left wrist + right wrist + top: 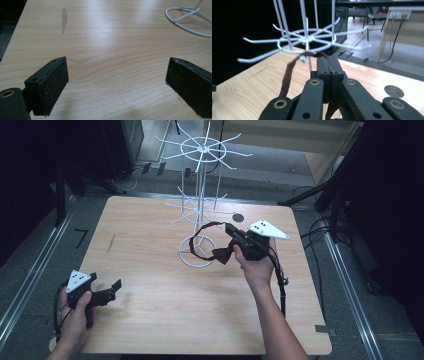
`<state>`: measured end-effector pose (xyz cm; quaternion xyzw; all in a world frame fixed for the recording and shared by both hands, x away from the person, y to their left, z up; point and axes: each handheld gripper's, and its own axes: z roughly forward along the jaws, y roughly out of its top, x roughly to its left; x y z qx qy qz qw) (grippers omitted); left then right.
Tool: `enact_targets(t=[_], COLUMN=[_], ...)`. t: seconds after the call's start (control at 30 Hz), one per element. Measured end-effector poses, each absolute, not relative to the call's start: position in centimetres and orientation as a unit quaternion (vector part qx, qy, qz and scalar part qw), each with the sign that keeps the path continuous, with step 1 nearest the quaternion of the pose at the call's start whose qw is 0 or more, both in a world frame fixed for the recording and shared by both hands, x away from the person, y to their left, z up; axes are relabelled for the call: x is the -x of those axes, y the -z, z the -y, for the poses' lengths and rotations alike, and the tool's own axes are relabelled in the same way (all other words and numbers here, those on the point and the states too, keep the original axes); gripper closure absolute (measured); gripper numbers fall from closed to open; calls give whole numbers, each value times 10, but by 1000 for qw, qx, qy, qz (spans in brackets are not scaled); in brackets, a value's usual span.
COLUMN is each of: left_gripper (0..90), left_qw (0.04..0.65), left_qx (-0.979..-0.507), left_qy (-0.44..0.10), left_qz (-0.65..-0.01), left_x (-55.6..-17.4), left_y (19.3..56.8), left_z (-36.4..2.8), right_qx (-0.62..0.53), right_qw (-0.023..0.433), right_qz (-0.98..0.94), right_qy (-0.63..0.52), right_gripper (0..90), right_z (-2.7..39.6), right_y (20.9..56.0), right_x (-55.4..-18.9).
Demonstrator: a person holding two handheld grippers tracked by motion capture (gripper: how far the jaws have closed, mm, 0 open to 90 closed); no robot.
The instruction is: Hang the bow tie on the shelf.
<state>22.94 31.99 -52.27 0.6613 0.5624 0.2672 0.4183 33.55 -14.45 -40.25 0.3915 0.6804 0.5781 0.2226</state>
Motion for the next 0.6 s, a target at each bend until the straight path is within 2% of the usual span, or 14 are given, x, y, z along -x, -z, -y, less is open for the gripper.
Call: enact_targets(t=[0.23, 0.4, 0.6], left_gripper=[50, 50, 50], left_qw=[422, 433, 437], left_qx=[-658, -656, -655], left_qy=[-267, -247, -265], left_qz=[-564, -567, -557], left_x=[-229, -230, -227], left_y=[523, 523, 523], left_z=[-320, -318, -314], right_qx=[-417, -423, -428], right_qw=[201, 199, 201], right_qz=[-677, -680, -691], right_qy=[-572, -565, -547], right_gripper=[900, 900, 900], right_z=[144, 140, 129], right_y=[425, 435, 450], right_x=[-348, -353, -358])
